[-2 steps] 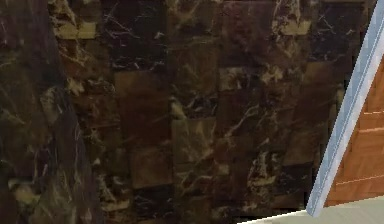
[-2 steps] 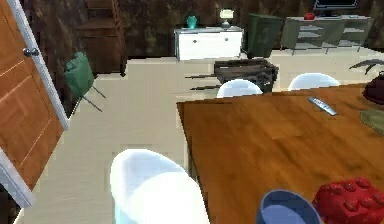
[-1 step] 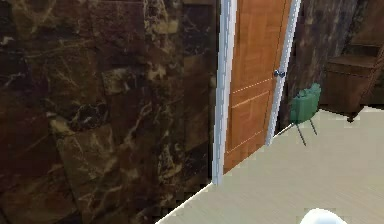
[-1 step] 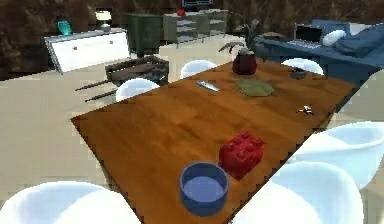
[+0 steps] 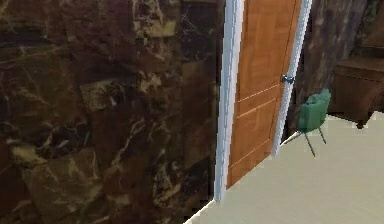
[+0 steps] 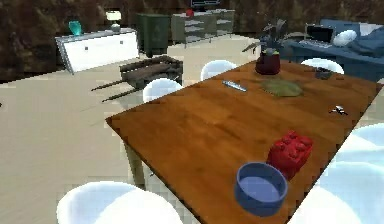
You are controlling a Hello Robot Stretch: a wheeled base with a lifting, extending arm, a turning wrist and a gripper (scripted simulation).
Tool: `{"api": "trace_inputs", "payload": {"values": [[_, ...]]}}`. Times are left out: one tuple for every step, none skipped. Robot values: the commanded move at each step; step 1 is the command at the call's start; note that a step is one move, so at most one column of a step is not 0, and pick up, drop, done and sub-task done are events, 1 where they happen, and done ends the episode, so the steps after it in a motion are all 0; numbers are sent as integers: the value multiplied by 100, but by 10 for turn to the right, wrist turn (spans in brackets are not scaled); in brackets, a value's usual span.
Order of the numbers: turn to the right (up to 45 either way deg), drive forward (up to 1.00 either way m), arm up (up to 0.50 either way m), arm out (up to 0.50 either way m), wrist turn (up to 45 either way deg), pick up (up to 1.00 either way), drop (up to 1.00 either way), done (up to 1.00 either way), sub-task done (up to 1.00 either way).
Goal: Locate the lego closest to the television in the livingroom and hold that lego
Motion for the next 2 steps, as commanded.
{"api": "trace_inputs", "payload": {"values": [[450, 0, 0, 0, 0, 0, 0, 0, 0], [60, 0, 0, 0, 0, 0, 0, 0, 0]]}}
